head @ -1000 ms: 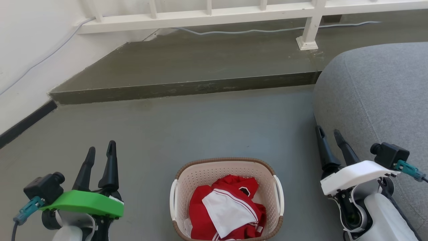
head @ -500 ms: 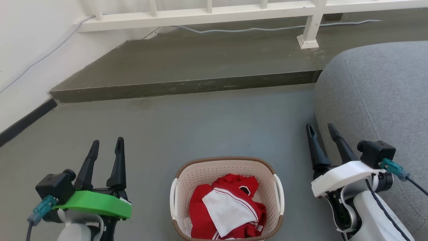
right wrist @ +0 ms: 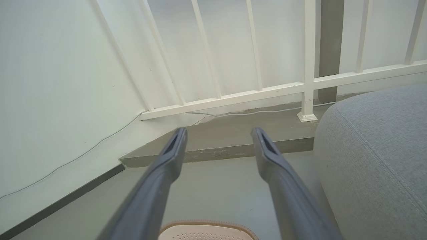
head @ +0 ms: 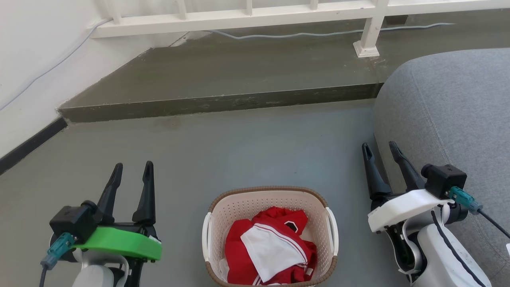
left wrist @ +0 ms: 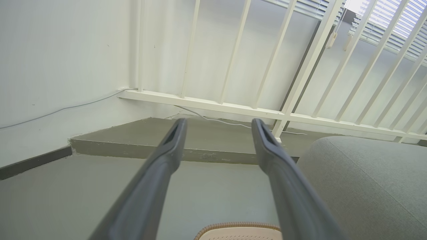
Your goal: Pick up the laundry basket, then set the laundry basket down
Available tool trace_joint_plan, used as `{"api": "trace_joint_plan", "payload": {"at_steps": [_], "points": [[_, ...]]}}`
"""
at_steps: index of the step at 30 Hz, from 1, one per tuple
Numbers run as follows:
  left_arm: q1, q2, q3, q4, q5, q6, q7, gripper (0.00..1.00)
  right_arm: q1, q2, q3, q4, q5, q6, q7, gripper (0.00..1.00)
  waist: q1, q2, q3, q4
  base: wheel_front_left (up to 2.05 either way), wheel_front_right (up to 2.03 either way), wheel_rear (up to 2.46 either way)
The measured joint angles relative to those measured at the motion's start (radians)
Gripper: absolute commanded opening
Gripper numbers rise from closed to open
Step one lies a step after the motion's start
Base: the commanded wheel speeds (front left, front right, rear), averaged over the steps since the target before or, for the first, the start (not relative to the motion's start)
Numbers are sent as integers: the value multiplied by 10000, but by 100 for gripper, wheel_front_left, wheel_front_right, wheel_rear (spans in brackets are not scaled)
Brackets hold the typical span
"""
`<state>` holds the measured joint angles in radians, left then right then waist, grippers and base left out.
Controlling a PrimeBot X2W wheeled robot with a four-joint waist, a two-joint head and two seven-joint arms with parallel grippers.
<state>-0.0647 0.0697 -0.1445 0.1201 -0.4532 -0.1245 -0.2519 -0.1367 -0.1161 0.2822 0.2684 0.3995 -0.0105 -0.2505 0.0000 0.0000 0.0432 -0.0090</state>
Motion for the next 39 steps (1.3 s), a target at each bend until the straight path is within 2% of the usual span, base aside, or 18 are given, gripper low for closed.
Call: {"api": "trace_joint_plan", "payload": {"at_steps": [24,39], "points": [[1,-153,123,-46,84,0,0,100,1,205,-213,52,-341,12,-12,100,0,0,168,-83,0,0,0],[-212,-161,36,-2,84,0,0,100,-59,267,-560,178,-301,12,-12,100,0,0,1278,-506,0,0,0]]}}
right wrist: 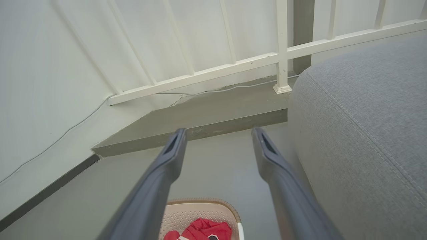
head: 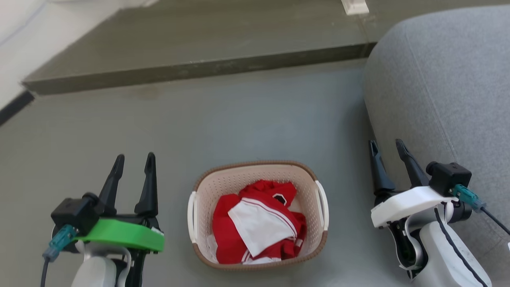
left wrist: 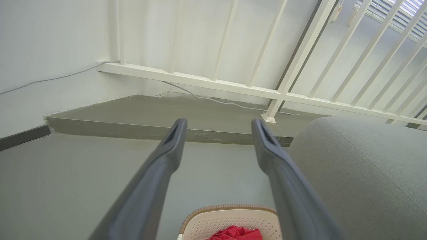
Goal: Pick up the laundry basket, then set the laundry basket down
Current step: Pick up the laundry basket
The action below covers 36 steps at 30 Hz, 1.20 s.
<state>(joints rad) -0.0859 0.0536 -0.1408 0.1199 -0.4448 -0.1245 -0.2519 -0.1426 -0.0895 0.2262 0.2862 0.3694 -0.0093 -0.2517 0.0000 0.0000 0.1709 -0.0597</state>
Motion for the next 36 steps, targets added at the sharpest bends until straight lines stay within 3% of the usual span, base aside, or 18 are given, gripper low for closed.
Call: {"api": "trace_joint_plan", "payload": {"at_steps": [18,27,36], "points": [[-1587,408,-832,1338,25,-2,0,100,-1033,153,17,771,-17,339,-2,100,1,0,2158,-319,0,0,0],[-2300,569,-1402,3024,-364,-42,0,100,-1768,217,366,2033,-15,711,-2,100,1,0,3366,-254,0,0,0],[-3425,569,-1833,4263,-915,-44,46,100,-2533,261,744,3492,0,826,77,100,2,0,4357,-144,0,0,0]]}}
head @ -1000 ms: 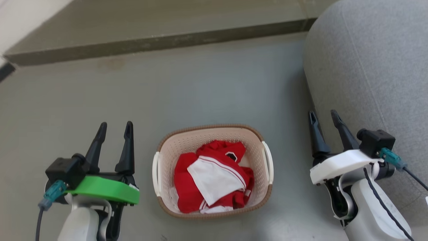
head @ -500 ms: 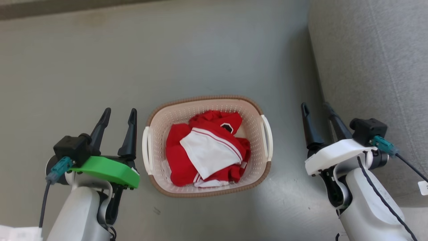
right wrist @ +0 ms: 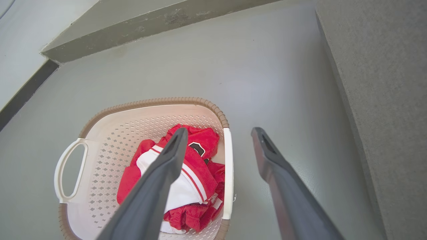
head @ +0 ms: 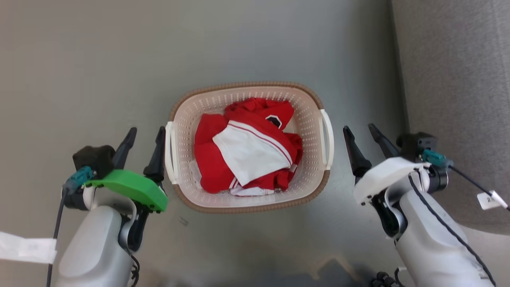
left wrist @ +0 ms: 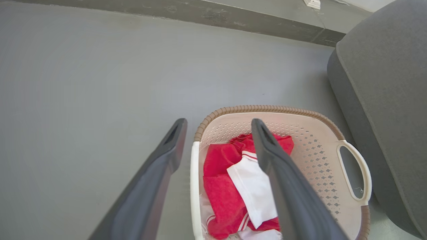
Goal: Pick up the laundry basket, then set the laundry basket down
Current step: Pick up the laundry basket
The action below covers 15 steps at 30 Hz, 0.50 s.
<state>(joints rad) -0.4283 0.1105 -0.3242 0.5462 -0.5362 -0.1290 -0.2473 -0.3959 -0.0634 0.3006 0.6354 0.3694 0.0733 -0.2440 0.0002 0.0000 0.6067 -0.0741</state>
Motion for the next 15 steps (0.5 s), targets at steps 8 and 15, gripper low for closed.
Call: {"api": "trace_joint_plan", "payload": {"at_steps": [8,15], "points": [[-971,77,-370,1022,-148,0,194,100,-1062,13,146,913,33,96,71,100,0,0,853,90,0,0,0],[-1605,186,-966,1676,-121,0,412,100,-1584,13,288,1607,104,146,163,100,0,0,1451,127,0,0,0]]}}
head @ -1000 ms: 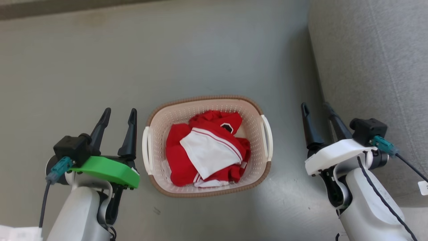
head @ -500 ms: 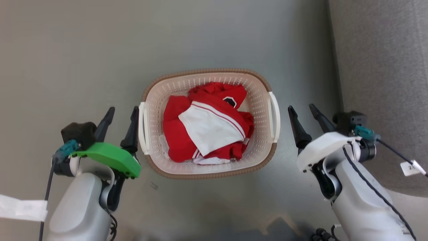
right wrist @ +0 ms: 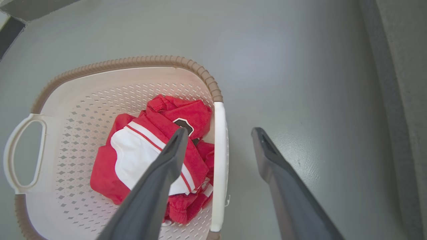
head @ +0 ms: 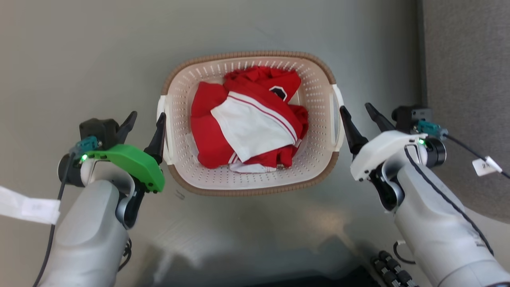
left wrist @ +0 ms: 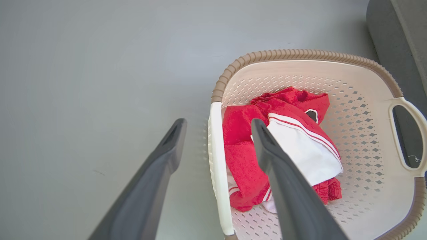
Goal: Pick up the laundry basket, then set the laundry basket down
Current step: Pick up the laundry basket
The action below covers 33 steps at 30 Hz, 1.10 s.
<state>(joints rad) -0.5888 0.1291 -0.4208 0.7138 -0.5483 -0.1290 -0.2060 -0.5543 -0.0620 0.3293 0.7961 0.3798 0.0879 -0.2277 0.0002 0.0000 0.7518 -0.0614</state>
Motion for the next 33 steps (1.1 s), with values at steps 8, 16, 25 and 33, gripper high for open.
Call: {"api": "trace_joint_plan", "payload": {"at_steps": [8,16,25,33], "points": [[-753,12,-376,825,-50,0,332,100,-807,6,441,959,0,88,364,100,0,0,765,-3,0,0,0],[-1443,-121,-857,1430,-485,0,692,100,-1418,-2,859,1559,485,174,522,100,-1,0,1418,-6,0,0,0],[-1789,-230,-1310,1916,-823,0,825,100,-2081,0,1425,1996,591,263,556,100,-1,0,1718,147,0,0,0],[-2021,-318,-1501,2253,-1181,0,815,44,-2252,-6,1676,2316,899,263,523,52,-1,0,1748,225,0,0,0]]}}
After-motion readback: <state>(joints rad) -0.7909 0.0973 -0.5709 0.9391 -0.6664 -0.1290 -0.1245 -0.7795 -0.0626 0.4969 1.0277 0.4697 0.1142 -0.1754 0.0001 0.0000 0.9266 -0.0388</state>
